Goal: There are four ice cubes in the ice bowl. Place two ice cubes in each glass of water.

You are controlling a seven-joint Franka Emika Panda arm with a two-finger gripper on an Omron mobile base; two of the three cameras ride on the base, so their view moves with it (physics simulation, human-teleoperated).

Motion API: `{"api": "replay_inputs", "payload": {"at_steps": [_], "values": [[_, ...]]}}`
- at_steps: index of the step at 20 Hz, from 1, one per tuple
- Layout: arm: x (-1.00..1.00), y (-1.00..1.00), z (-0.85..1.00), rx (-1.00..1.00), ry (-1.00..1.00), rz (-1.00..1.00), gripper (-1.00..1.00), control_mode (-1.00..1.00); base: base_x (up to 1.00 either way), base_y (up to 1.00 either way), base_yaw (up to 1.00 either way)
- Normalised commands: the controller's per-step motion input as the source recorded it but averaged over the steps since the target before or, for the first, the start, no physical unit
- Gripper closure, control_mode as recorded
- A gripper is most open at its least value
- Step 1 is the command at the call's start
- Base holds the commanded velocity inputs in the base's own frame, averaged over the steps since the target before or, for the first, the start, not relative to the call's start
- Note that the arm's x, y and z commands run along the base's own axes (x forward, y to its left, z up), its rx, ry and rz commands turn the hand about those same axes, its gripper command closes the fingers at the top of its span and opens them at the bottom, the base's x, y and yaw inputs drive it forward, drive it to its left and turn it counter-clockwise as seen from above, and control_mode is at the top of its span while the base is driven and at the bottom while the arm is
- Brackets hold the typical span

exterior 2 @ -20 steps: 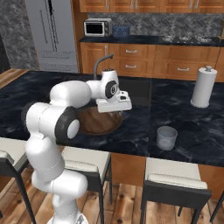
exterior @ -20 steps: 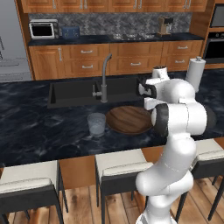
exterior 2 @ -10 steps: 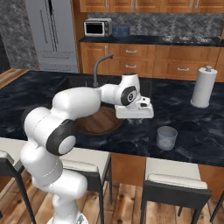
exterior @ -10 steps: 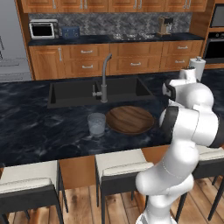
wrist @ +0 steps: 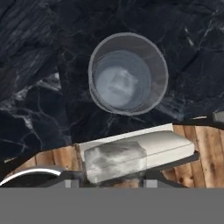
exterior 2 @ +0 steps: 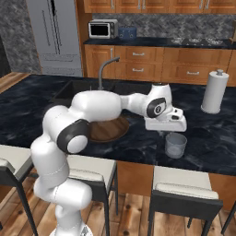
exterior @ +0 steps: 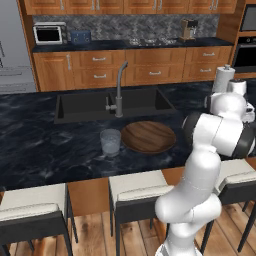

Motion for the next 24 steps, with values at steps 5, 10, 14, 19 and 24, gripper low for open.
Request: {"api": "replay_inputs", "payload": {"at_steps": [5,10,14,19,24], "values": [[0.26,-0.53,0.0,0.0,0.0,-0.08,1.0,-1.0,0.0,0.0,0.0],[0.18,-0.07,-0.02,0.0,0.0,-0.06,1.0,-1.0,0.0,0.0,0.0],[0.19,0.0,-0.18,0.0,-0.01,-0.05,1.0,-1.0,0.0,0.0,0.0],[0.37,0.0,-0.33,0.0,-0.02,-0.07,1.0,-1.0,0.0,0.0,0.0],[0.4,0.0,-0.18,0.0,-0.03,-0.08,1.0,-1.0,0.0,0.0,0.0]]}}
